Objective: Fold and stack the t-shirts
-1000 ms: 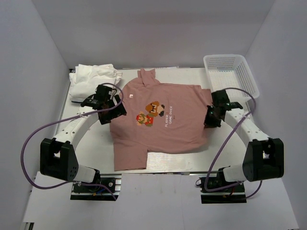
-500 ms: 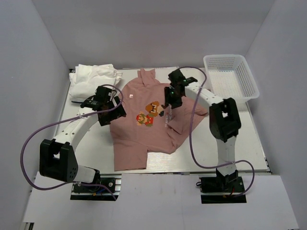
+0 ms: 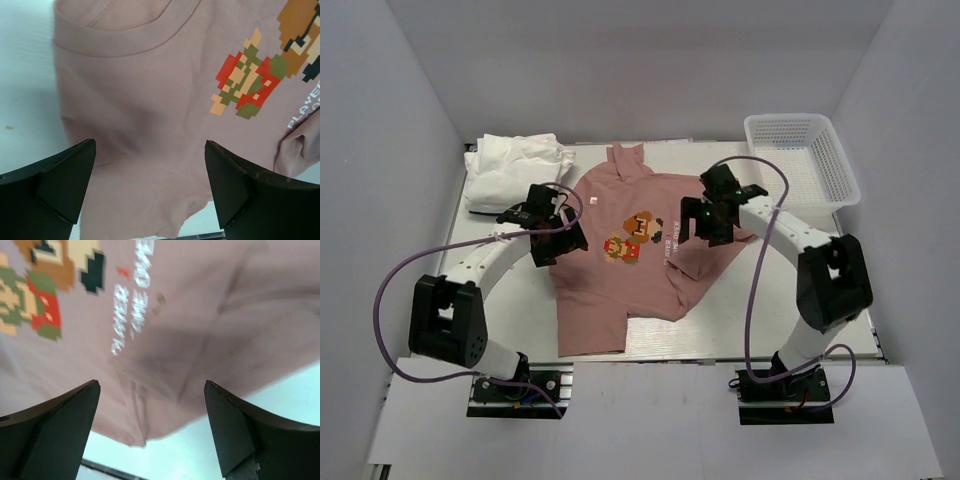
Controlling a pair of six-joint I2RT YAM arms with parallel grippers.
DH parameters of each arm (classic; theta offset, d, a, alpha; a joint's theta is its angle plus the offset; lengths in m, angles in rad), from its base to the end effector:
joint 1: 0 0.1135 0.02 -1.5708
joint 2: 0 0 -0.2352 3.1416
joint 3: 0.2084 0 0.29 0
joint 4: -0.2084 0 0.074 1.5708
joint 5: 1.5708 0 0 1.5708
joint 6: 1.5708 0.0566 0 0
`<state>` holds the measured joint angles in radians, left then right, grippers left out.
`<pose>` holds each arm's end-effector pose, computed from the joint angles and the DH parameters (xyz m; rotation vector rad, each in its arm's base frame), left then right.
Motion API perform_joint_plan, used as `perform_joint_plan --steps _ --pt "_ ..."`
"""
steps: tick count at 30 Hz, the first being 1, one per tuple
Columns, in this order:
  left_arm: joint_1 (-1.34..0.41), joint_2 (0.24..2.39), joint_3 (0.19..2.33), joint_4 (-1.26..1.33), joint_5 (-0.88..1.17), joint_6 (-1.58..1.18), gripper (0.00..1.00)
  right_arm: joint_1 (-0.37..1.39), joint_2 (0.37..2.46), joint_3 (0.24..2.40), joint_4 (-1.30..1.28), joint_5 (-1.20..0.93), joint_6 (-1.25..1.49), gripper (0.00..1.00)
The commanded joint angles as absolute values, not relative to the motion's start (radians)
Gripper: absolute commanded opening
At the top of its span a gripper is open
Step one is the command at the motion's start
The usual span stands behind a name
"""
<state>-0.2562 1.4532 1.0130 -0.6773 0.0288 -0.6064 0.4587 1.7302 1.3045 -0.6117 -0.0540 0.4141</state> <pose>0.3206 -0.0857 0.1631 -0.4660 2.6860 -0.2985 0.3635 0.1829 0.1708 -0.0788 2.6550 0.3717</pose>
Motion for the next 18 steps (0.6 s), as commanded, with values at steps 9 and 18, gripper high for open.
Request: perform_joint_plan --steps 9,18 --pt "-0.262 1.575 1.014 -0.565 0.106 -0.566 1.0 0.445 1.739 1.147 -0.462 -0.184 0.407 0.84" --pt "-0.262 1.575 0.956 -0.535 0.097 -0.575 1.0 0.443 1.761 1.098 -0.457 -0.207 0.422 0.77"
